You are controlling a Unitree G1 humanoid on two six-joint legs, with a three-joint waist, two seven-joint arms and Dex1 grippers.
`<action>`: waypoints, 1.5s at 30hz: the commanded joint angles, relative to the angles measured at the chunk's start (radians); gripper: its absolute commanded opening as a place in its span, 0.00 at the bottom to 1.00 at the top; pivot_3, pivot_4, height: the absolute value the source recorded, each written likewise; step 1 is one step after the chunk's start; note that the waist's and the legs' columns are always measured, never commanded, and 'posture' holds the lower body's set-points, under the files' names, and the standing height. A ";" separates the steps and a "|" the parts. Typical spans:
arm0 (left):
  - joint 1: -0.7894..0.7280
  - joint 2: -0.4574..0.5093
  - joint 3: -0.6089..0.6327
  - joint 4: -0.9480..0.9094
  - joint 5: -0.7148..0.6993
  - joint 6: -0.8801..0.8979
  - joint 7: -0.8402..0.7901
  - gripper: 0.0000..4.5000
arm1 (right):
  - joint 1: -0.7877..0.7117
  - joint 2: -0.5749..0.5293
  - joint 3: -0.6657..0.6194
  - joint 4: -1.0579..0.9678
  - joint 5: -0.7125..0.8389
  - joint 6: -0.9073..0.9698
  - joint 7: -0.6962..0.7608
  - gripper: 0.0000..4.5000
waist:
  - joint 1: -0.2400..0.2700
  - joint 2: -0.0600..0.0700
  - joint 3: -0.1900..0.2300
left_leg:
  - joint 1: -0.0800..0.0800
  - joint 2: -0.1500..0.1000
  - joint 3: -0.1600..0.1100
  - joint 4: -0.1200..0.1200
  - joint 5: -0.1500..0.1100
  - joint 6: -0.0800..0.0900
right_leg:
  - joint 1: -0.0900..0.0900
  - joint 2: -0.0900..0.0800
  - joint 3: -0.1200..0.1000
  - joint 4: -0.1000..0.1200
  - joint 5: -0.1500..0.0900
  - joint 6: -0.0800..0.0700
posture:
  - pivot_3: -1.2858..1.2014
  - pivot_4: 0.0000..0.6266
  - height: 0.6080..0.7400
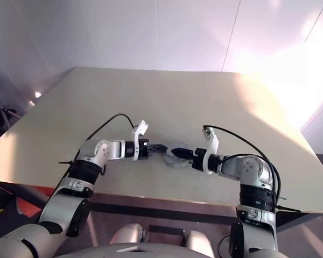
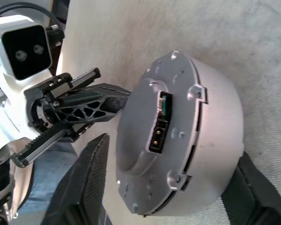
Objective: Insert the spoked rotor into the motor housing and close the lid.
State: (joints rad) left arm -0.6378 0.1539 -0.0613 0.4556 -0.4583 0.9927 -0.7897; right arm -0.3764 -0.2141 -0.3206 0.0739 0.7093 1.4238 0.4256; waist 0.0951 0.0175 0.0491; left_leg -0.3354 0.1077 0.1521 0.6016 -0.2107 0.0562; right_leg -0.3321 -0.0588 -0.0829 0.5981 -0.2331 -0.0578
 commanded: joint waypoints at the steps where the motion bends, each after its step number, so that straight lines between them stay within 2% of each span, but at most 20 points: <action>1: -0.011 -0.009 -0.010 0.000 0.005 -0.002 0.001 0.00 | -0.034 0.025 0.034 0.010 0.015 0.002 0.009 0.56 | 0.000 0.000 0.000 | 0.000 0.000 0.000 0.000 0.000 0.000 | 0.000 0.000 0.000 0.000 0.000 0.000 | 0.52 0.00 1.00; 2: -0.010 -0.008 -0.008 0.001 0.006 -0.005 0.000 0.00 | -0.039 0.024 0.028 0.016 0.013 -0.002 0.008 0.52 | 0.001 0.001 -0.001 | 0.001 0.000 0.000 0.000 0.000 0.000 | 0.000 0.000 0.000 0.000 0.000 0.000 | 0.52 0.00 1.00; 11: -0.014 -0.006 0.055 0.022 -0.004 -0.032 0.020 0.00 | -0.065 0.011 -0.012 0.030 0.015 -0.019 -0.001 0.48 | 0.004 0.001 -0.001 | 0.000 0.000 0.000 -0.002 0.001 -0.002 | -0.001 0.000 0.000 0.000 0.000 -0.001 | 0.52 0.00 1.00; 16: -0.020 -0.021 0.229 0.014 -0.092 -0.074 0.078 0.00 | -0.128 0.030 -0.114 0.097 0.025 -0.047 -0.058 0.48 | 0.001 0.000 0.001 | -0.002 0.000 0.000 -0.003 0.001 -0.002 | -0.002 0.000 0.000 0.001 0.001 -0.001 | 0.52 0.00 1.00; 21: 0.013 -0.027 0.344 -0.030 -0.160 -0.099 0.129 0.00 | -0.229 0.068 -0.248 0.180 0.065 -0.093 -0.144 0.48 | 0.011 0.000 0.002 | -0.010 0.000 0.000 -0.003 0.004 -0.006 | -0.011 0.000 0.000 0.003 0.002 -0.003 | 0.52 0.00 1.00; 26: 0.056 -0.024 0.392 -0.067 -0.204 -0.089 0.146 0.00 | -0.351 0.127 -0.356 0.247 0.101 -0.151 -0.259 0.48 | 0.014 0.000 0.002 | -0.031 -0.002 0.000 -0.002 0.005 -0.006 | -0.034 -0.002 0.000 0.010 0.007 -0.013 | 0.52 0.00 1.00; 29: 0.056 -0.035 0.446 -0.061 -0.261 -0.071 0.165 0.12 | -0.423 0.163 -0.415 0.303 0.118 -0.204 -0.334 0.48 | 0.013 0.000 0.002 | -0.039 -0.002 0.000 -0.002 0.007 -0.002 | -0.043 -0.001 0.000 0.012 0.006 -0.014 | 0.52 0.00 1.00; 33: 0.052 -0.054 0.487 -0.060 -0.330 -0.031 0.198 0.44 | -0.486 0.194 -0.456 0.330 0.162 -0.239 -0.394 0.48 | 0.014 0.000 0.002 | -0.042 -0.002 0.000 -0.002 0.006 -0.001 | -0.045 -0.002 -0.001 0.011 0.005 -0.016 | 0.52 0.00 1.00; 37: 0.038 -0.082 0.555 -0.023 -0.434 0.084 0.259 0.74 | -0.525 0.217 -0.442 0.327 0.192 -0.226 -0.418 0.48 | 0.014 0.000 0.003 | -0.043 -0.002 0.000 -0.002 0.004 -0.004 | -0.045 -0.002 -0.001 0.011 0.005 -0.016 | 0.52 0.00 1.00; 40: 0.010 -0.094 0.618 0.033 -0.520 0.175 0.294 0.74 | -0.534 0.224 -0.432 0.326 0.212 -0.206 -0.432 0.48 | 0.016 -0.001 0.003 | -0.042 -0.002 0.000 -0.002 0.004 -0.004 | -0.045 -0.002 -0.001 0.011 0.005 -0.016 | 0.52 0.00 1.00; 45: -0.043 -0.116 0.682 0.111 -0.611 0.230 0.319 0.74 | -0.509 0.271 -0.390 0.251 0.263 -0.117 -0.453 0.48 | 0.014 -0.001 0.004 | -0.041 -0.002 0.000 -0.002 0.005 -0.005 | -0.044 -0.001 -0.001 0.011 0.005 -0.015 | 0.52 0.00 1.00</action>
State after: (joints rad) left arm -0.6425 0.0484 0.6020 0.5615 -1.0084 1.2020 -0.4705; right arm -0.8602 0.0392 -0.7383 0.3956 0.8980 1.2749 -0.0382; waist 0.1093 0.0160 0.0533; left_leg -0.3764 0.1063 0.1524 0.5994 -0.2061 0.0513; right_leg -0.3761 -0.0602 -0.0838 0.6090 -0.2279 -0.0732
